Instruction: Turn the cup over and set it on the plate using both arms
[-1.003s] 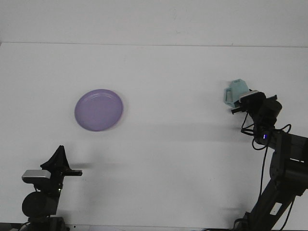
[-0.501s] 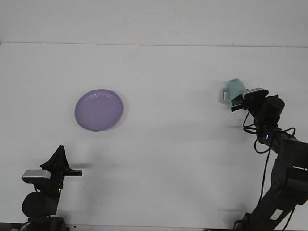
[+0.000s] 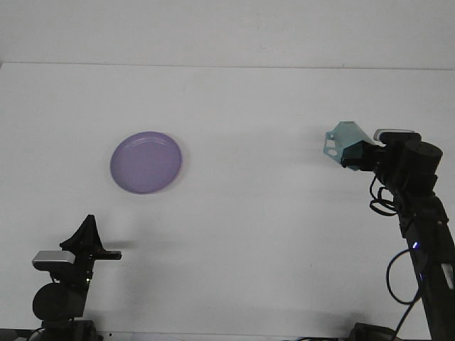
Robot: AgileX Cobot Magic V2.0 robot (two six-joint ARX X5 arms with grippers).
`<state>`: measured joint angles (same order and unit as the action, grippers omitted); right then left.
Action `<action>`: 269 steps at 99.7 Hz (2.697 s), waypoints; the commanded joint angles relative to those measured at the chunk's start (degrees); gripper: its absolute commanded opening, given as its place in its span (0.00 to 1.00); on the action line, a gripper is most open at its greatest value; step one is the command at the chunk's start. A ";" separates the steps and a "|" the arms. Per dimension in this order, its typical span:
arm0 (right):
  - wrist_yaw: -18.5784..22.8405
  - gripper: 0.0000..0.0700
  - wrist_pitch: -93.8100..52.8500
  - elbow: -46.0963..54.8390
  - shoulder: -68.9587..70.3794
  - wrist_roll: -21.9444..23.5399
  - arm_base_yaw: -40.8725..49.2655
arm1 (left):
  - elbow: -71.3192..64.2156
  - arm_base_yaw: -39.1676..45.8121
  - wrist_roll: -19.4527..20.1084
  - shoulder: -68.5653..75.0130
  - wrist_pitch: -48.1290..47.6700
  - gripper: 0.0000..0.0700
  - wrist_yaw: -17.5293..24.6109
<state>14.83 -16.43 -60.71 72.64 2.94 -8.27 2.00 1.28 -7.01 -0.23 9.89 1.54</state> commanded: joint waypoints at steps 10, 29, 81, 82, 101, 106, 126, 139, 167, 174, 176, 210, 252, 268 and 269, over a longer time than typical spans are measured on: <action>0.33 0.01 -18.95 -7.63 -2.54 2.49 6.08 | -0.39 0.00 -0.04 0.04 0.87 0.02 -0.07; -0.15 0.01 -35.50 -15.34 -0.92 1.03 17.99 | -0.37 0.00 -0.15 0.04 0.85 0.02 -0.07; -9.07 0.01 -48.43 -17.57 17.46 -1.70 38.82 | -0.37 0.00 -0.22 0.04 0.68 0.02 -0.07; -9.05 0.01 -48.52 -17.64 17.73 -1.70 38.93 | -0.37 0.00 -0.22 0.04 0.68 0.02 -0.07; -9.07 0.01 -48.70 -18.27 21.11 -2.36 39.60 | -0.37 0.00 -0.22 0.04 0.66 0.02 -0.07; -9.09 0.01 -48.78 -18.29 21.59 -2.43 39.58 | -0.37 0.00 -0.22 0.04 0.66 0.02 -0.07; -9.07 0.01 -49.07 -18.36 22.27 -3.39 39.54 | -0.37 0.00 -0.22 0.04 0.63 0.02 -0.07; -9.07 0.01 -49.29 -18.36 22.34 -4.15 39.54 | -0.37 0.00 -0.22 0.04 0.63 0.02 -0.07; -9.07 0.01 -50.34 -18.36 22.36 -4.70 39.43 | -0.37 0.00 -0.22 0.04 0.61 0.02 -0.04; -9.03 0.01 -50.66 -18.36 22.43 -4.70 39.43 | -0.37 0.00 -0.22 0.04 0.55 0.02 -0.07; -8.98 0.01 -50.73 -18.36 22.51 -4.70 39.43 | -0.37 0.00 -0.22 0.04 0.55 0.02 -0.04; -8.96 0.01 -52.22 -18.36 24.94 -4.94 39.50 | -0.37 0.00 -0.22 0.04 0.52 0.02 -0.04; -8.83 0.55 -52.92 -21.46 22.25 -7.54 37.73 | -0.37 0.00 -0.22 0.04 0.50 0.02 -0.04; -8.87 0.55 -52.33 -23.76 15.39 -7.54 35.17 | -0.33 0.00 -0.24 0.04 0.52 0.02 -0.04; -8.87 0.55 -52.13 -23.76 14.75 -7.54 34.95 | -0.33 0.00 -0.24 0.04 0.52 0.02 -0.04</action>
<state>5.98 -69.01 -82.70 90.43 -3.84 27.35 2.00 1.28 -7.01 -0.23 9.85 1.54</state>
